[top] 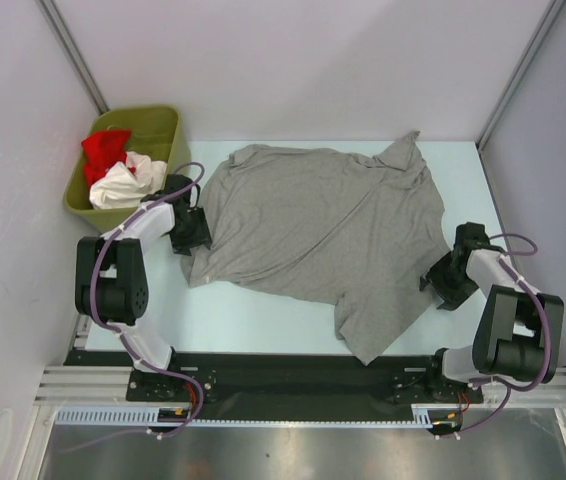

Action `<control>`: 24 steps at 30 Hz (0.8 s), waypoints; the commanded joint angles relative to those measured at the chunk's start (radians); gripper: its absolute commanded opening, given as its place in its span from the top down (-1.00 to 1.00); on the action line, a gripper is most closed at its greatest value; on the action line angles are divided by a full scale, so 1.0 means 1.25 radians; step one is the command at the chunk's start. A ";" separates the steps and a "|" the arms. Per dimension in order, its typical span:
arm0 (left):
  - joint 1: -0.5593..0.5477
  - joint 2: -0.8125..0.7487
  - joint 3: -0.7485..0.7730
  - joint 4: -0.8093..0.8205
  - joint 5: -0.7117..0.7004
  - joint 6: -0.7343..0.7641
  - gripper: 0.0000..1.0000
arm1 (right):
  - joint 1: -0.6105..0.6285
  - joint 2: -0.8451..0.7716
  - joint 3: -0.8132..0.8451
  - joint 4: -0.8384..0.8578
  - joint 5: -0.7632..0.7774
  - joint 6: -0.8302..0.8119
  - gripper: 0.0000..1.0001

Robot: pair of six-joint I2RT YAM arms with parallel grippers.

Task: Fold and stack the t-shirts
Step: Flatten the tshirt out

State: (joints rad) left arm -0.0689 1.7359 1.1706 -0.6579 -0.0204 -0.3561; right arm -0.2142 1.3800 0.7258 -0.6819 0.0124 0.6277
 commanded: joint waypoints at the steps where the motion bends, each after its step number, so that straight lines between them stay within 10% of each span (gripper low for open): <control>1: 0.000 -0.011 0.024 0.001 0.009 0.023 -0.16 | -0.007 0.024 -0.007 0.044 0.056 -0.022 -0.24; 9: 0.000 0.009 0.023 -0.005 0.009 0.019 -0.13 | -0.052 0.030 -0.021 0.055 0.104 -0.022 0.73; 20: -0.036 -0.030 -0.065 -0.010 0.134 -0.012 -0.11 | -0.164 0.037 0.077 -0.005 0.214 -0.081 0.87; 24: -0.072 -0.038 -0.085 -0.005 0.181 -0.006 -0.11 | -0.147 0.072 0.102 -0.003 0.135 -0.097 0.53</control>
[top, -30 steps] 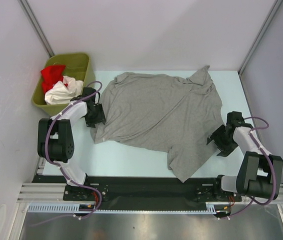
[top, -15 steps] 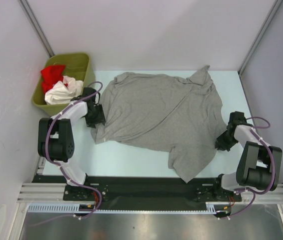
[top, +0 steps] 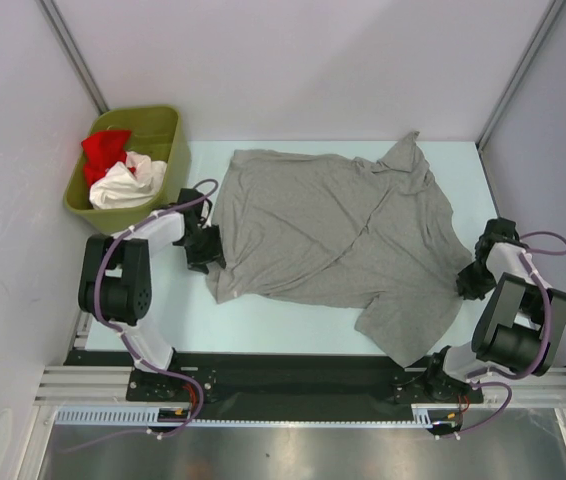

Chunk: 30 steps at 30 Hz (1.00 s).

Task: Fold and stack the t-shirts
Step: Flatten the tshirt out

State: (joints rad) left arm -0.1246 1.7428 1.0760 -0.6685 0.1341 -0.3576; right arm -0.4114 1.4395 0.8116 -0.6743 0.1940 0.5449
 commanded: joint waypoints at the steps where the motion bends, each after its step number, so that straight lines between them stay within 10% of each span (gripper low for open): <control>1: -0.038 -0.050 -0.015 0.007 0.061 -0.005 -0.11 | 0.020 0.028 0.034 -0.008 -0.012 -0.036 0.49; 15: -0.048 -0.234 -0.079 -0.011 -0.135 -0.084 -0.10 | 0.030 0.003 0.009 0.007 -0.046 -0.056 0.41; 30: -0.075 -0.124 -0.082 0.048 0.008 -0.039 0.04 | 0.032 0.007 0.010 0.020 -0.073 -0.058 0.39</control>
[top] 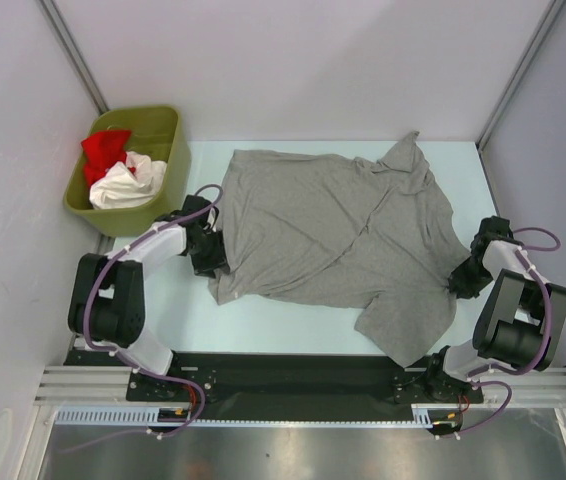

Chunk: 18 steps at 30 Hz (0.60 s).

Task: Fold and stack the t-shirts
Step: Flatten the tshirt out

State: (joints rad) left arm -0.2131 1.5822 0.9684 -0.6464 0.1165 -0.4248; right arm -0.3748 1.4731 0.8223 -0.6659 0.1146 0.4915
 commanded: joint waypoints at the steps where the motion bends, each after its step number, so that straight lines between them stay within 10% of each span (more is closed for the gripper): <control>1: -0.004 0.009 0.008 0.030 0.022 0.016 0.06 | 0.002 -0.018 -0.001 0.014 -0.009 -0.015 0.39; 8: -0.004 0.007 -0.008 0.034 0.031 0.016 0.48 | 0.003 -0.021 -0.004 0.015 -0.007 -0.016 0.40; 18: -0.004 -0.012 -0.020 0.032 0.058 0.008 0.51 | 0.004 -0.013 -0.004 0.016 -0.009 -0.015 0.40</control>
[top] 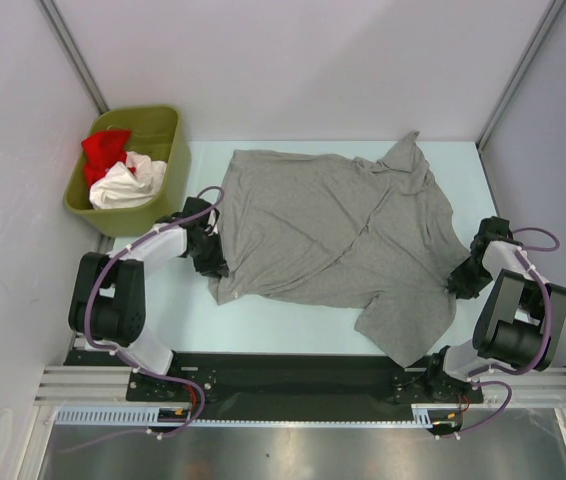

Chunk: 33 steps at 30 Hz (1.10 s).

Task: Fold and stack the t-shirts
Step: Flatten the tshirt out

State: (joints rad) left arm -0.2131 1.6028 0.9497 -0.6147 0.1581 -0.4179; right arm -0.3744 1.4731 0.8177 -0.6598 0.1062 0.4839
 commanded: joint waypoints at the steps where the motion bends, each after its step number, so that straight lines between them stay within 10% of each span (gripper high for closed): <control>1: -0.004 -0.029 -0.004 0.007 0.022 0.004 0.60 | 0.004 -0.013 -0.001 0.012 -0.003 -0.009 0.40; 5: -0.004 -0.087 0.016 -0.022 -0.040 0.005 0.99 | 0.004 -0.016 -0.005 0.009 0.009 -0.009 0.39; 19: -0.003 -0.061 0.195 -0.091 -0.190 0.043 1.00 | 0.014 -0.008 0.006 -0.001 0.032 -0.012 0.42; 33: 0.002 -0.024 0.103 -0.060 -0.021 0.039 0.19 | 0.021 0.014 0.016 0.006 0.025 -0.013 0.42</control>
State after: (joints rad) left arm -0.2131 1.5719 1.0943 -0.7235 0.0883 -0.3607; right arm -0.3557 1.4811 0.8101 -0.6598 0.1310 0.4755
